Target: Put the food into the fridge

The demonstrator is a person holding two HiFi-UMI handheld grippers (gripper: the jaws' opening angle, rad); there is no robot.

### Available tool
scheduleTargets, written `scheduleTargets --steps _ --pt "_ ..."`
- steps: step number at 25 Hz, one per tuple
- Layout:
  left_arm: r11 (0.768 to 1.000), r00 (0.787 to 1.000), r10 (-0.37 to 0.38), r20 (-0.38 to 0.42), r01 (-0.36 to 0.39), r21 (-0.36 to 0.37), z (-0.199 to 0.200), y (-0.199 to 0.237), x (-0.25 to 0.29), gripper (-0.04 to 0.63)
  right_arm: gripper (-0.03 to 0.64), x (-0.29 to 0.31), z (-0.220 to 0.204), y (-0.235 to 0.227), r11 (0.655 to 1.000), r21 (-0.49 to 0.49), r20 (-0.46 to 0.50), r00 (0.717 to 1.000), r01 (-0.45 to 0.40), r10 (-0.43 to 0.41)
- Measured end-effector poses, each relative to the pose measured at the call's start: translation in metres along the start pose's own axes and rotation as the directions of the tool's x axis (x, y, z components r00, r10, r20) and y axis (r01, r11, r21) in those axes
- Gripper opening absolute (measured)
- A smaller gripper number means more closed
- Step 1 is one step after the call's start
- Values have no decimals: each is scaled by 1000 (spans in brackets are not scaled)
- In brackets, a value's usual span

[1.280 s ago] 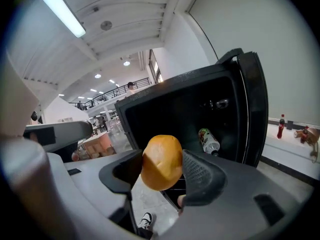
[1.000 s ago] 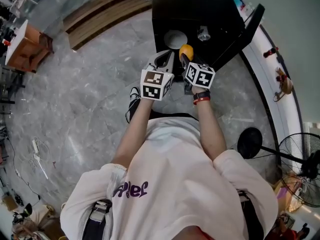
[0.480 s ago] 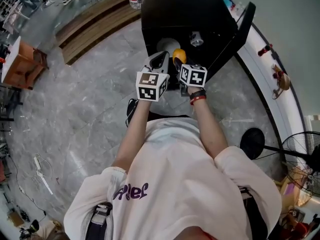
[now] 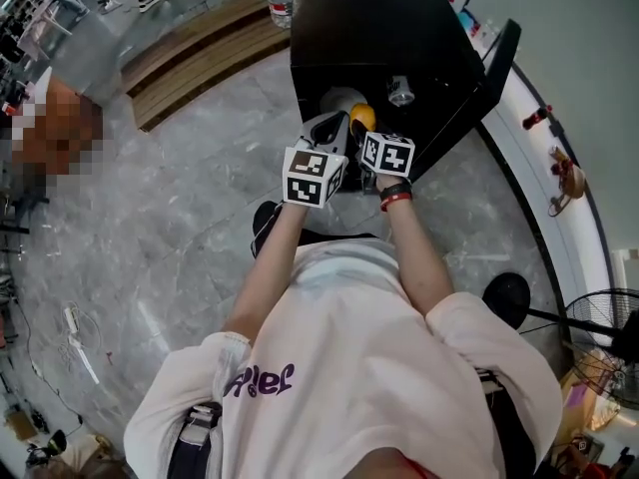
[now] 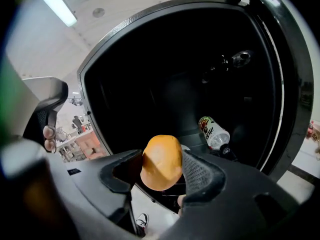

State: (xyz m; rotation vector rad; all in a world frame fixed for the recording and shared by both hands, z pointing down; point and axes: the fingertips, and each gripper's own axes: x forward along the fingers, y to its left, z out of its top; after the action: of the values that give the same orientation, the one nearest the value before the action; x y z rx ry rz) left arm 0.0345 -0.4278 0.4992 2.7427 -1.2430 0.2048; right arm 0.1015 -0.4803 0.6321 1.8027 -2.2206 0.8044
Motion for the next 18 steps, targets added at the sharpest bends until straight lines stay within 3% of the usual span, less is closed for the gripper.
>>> scheduleTargets --steps 18 --pt "999 1000 7 -13 -7 -52 -29 31 8 18 264 77 -24 -3 998 -57 -51 999 -12 9"
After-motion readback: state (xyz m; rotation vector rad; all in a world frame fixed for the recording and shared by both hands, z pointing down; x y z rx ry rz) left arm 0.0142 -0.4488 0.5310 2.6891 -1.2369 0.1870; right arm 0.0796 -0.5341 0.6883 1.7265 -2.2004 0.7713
